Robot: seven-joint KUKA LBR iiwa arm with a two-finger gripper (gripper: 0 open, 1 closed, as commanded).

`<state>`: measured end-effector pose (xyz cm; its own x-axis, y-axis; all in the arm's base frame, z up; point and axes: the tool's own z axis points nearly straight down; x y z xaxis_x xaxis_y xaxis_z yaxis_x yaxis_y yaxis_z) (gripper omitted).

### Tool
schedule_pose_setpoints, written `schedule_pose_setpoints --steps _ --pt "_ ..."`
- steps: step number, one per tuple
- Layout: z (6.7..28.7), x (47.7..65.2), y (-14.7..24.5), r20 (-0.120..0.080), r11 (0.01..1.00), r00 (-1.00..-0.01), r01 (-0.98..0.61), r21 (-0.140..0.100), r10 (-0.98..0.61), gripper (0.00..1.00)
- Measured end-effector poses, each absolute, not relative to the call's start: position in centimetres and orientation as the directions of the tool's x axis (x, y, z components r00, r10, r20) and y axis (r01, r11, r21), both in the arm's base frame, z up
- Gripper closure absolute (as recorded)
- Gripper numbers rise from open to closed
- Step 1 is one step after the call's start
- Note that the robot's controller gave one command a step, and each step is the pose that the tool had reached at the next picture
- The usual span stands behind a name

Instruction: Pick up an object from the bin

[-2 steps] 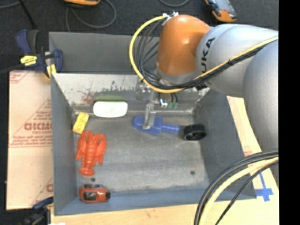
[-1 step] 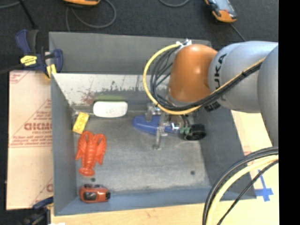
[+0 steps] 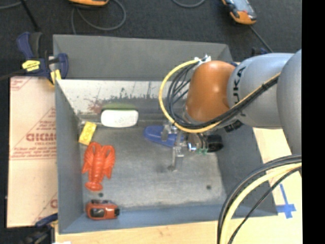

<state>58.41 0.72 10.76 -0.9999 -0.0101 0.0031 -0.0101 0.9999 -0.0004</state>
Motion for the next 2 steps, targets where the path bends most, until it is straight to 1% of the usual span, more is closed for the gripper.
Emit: schedule_pose_setpoints --steps 1,2 --pt "10.6 62.7 1.3 -0.004 0.999 -0.999 -0.036 -0.001 -0.036 0.00" --pt "12.2 63.8 1.8 -0.005 0.996 -0.996 -0.091 -0.001 -0.091 0.00"
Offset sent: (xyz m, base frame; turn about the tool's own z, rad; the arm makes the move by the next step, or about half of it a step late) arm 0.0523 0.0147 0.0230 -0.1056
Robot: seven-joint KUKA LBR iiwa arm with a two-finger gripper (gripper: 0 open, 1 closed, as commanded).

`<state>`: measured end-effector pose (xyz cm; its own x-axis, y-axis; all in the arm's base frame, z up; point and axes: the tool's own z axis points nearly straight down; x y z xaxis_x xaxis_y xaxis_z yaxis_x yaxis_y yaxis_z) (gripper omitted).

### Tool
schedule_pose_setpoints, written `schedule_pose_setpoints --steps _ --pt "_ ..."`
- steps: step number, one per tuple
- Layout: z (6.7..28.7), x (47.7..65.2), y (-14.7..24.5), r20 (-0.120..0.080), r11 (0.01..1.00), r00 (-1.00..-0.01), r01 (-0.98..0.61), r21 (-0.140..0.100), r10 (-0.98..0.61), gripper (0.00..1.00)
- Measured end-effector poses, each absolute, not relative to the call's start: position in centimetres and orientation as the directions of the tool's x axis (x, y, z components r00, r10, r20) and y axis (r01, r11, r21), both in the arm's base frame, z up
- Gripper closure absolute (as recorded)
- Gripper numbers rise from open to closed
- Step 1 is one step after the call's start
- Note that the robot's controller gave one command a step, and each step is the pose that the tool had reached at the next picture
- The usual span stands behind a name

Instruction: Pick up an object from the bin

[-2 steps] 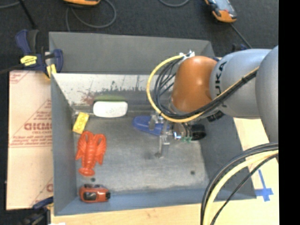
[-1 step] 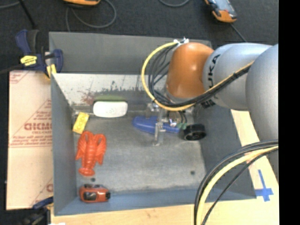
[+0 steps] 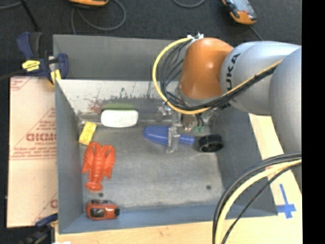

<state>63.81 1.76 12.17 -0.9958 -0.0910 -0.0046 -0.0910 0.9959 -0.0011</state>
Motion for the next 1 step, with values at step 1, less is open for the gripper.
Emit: schedule_pose_setpoints --steps 1 --pt "7.64 64.68 0.31 -0.008 0.999 -0.999 0.040 0.001 0.040 1.00"
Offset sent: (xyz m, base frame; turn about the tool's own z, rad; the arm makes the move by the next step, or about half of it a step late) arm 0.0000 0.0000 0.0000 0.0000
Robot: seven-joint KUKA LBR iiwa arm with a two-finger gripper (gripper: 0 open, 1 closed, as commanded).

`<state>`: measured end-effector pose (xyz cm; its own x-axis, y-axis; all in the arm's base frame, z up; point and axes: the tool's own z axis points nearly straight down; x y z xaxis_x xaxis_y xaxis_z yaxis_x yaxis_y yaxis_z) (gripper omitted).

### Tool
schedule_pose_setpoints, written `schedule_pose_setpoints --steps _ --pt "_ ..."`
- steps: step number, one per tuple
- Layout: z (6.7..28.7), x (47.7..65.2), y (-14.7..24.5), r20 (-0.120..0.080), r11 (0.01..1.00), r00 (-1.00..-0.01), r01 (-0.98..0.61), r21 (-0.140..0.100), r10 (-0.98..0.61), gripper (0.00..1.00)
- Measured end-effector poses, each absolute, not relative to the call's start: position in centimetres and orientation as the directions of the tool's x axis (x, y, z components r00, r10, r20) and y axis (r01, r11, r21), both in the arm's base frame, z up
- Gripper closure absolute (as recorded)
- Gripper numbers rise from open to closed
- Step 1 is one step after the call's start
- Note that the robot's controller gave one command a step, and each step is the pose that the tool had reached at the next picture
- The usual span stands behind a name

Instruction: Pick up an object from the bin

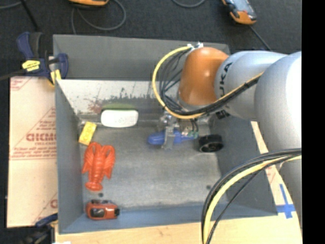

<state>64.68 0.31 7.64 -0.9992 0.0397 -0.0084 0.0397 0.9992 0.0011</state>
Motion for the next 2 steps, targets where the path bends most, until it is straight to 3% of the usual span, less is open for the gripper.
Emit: schedule_pose_setpoints --steps 1,2 --pt "7.6 64.7 0.3 -0.008 0.999 -0.999 0.040 0.001 0.040 1.00" --pt "26.1 64.4 -0.6 -0.013 0.999 -0.999 0.049 0.001 0.049 1.00"
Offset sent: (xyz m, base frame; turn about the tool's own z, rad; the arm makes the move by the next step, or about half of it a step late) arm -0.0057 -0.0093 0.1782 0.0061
